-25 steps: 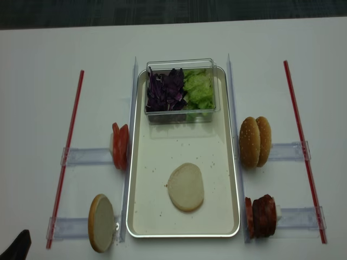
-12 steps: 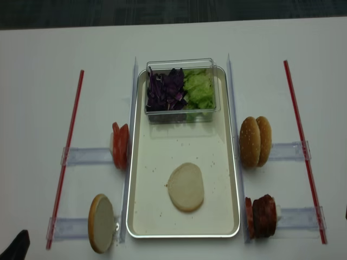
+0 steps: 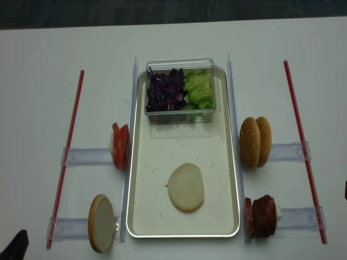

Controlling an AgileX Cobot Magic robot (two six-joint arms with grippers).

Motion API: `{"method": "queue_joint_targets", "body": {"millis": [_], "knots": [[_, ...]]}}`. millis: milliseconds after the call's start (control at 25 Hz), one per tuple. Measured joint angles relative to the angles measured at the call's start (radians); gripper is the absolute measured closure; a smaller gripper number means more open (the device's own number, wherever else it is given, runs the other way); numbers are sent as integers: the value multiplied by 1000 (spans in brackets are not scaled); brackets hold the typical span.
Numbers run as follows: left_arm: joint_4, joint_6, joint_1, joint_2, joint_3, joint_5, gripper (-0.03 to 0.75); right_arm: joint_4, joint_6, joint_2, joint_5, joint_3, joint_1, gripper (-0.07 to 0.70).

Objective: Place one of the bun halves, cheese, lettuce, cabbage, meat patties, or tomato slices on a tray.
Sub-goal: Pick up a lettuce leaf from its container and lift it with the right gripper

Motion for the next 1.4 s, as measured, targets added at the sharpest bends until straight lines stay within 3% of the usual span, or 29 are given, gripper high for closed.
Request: {"method": "queue_joint_targets", "body": {"millis": [560,1400], "knots": [[0,0,0,0,0,0,244,-9,24,393,102,-209,13,83],[0,0,0,0,0,0,244,3,-17,875,104,-561,13,122]]}}
